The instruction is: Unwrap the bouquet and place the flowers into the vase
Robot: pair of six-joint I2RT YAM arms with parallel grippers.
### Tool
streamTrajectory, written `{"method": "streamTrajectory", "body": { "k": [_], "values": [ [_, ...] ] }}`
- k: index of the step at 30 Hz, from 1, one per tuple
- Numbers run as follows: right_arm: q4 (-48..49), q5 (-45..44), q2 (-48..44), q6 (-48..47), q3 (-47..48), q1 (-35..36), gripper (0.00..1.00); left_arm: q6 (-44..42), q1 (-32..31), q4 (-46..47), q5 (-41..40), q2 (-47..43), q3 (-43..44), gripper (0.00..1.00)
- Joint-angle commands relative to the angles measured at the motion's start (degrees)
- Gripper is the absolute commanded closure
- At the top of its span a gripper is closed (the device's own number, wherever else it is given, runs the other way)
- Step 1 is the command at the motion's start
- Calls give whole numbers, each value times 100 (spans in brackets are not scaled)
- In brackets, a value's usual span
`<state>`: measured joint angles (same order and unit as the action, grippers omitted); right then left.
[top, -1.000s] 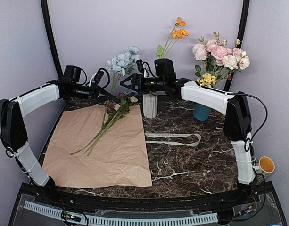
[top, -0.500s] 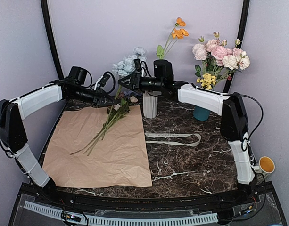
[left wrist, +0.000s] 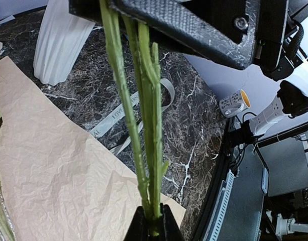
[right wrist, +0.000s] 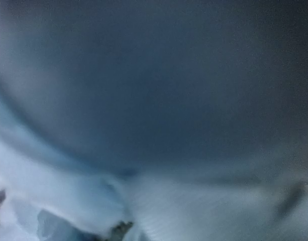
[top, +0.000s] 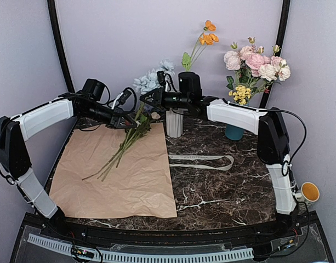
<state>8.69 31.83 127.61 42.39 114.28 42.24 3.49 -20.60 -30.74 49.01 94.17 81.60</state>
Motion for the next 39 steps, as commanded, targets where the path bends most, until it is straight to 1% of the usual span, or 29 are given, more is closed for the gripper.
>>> {"method": "streamTrajectory", "body": {
  "k": [1,3,4,6,9,12,13,14,15,16,17,21,26,31,35,39],
  "values": [
    [284,-213,-461,-59,-173,57,88,-223,-63,-277,-154,-327,-38,100],
    [301,-197,-482,-75,-174,57,99,-234,-69,-292,-240,-344,-51,100],
    [304,-176,-497,-90,-165,69,100,-230,-74,-293,-253,-359,-75,99],
    [349,-97,-539,-157,-148,72,100,-198,-70,-253,-472,-436,-114,89],
    [250,-37,-659,-421,-103,98,100,-147,-71,-126,-766,-617,-198,69],
    [60,-135,-879,-774,-154,144,100,-116,-71,15,-1195,-848,-292,40],
    [-12,-211,-965,-932,-170,155,100,-113,-71,82,-1365,-941,-339,36],
    [-97,-297,-1070,-1093,-189,172,100,-97,-75,150,-1573,-1044,-392,22],
    [-194,-406,-1154,-1266,-190,203,100,-94,-76,221,-1786,-1136,-452,16],
    [-326,-547,-1258,-1458,-176,225,100,-94,-74,286,-1987,-1232,-505,13],
    [-464,-684,-1377,-1651,-143,253,100,-87,-74,330,-2331,-1307,-549,12],
    [-911,-1451,-1696,-2506,-1,419,100,-102,-69,406,-3057,-1482,-622,11],
    [-797,-2907,-2176,-3250,-193,537,100,1,-75,737,-3710,-1772,-834,11],
    [-384,-4033,-2368,-3897,-133,518,100,171,-75,999,-3764,-1965,-1145,13],
    [-291,-4600,-2213,-4361,303,416,100,276,-76,1053,-3623,-2006,-1287,15],
    [6,-5007,-2074,-4629,490,224,100,302,-75,1057,-3570,-2017,-1357,16]
  ]
}}
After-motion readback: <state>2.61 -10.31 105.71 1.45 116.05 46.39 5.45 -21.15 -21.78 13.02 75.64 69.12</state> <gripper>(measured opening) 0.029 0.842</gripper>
